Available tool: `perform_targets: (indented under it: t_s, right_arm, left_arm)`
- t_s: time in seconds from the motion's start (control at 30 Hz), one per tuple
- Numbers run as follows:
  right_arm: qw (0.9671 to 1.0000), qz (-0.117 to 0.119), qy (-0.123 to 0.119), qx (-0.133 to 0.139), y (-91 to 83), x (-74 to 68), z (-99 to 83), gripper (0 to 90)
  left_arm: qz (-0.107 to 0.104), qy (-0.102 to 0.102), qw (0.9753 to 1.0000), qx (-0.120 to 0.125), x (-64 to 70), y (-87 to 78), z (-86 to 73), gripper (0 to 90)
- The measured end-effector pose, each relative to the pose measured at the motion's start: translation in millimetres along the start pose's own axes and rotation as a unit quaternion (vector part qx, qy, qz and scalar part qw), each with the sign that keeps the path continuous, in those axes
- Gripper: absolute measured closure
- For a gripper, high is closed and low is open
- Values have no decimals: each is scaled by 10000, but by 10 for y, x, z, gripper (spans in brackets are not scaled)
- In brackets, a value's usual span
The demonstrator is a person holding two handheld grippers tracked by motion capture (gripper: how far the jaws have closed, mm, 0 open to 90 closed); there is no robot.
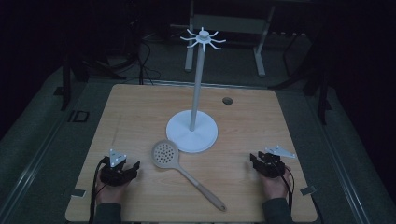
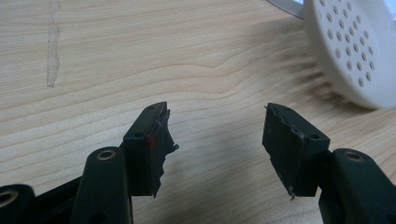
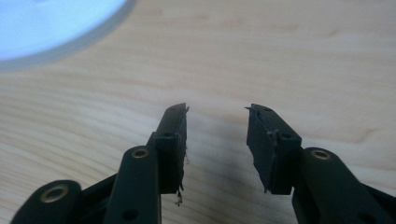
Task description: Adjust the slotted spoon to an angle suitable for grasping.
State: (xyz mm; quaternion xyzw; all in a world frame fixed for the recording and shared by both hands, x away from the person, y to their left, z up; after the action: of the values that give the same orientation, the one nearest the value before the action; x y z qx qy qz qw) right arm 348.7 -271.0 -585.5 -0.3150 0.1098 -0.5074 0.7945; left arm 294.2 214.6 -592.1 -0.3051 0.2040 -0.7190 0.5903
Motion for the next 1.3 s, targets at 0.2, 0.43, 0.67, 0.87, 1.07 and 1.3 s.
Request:
perform_targets:
  t_s: [0.2, 0.43, 0.67, 0.87, 1.07, 1.3]
  right_arm:
    - [9999, 49, -97, 134, -207, -91, 79, 626]
    - [9985, 408, -232, 295, -383, -197, 168, 813]
    - [9965, 614, -405, 388, -526, -314, 181, 896]
    - [9913, 1032, -694, 427, -606, -572, 192, 898]
    - [9850, 1406, -872, 480, -666, -852, 178, 898]
    - [9757, 1850, -1087, 444, -667, -1174, 130, 899]
  left_arm:
    - [-4, 24, 10000, -6, 7, -5, -1, 413]
    - [1, 9, 10000, -3, 6, -1, -3, 413]
    - [-3, 25, 10000, -8, 10, -1, -5, 413]
    - [-5, 19, 10000, 0, 10, -3, -4, 413]
    - [-11, 10, 10000, 7, 11, -3, -3, 413]
    - [-9, 26, 10000, -1, 12, -3, -4, 413]
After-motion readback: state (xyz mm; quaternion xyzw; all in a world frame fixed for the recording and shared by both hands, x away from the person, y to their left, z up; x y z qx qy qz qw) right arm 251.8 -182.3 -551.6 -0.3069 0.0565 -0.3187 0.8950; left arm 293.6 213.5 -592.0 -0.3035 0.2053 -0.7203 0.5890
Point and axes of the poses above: each handheld gripper's, and its own axes: y roughly forward along the jaws, z roughly out of its top, x roughly to its right, the point moved 5 cm from there along y, roughly forward along the jaws, and after that the axes turned 15 degrees about -y, right-handed, at the moved point
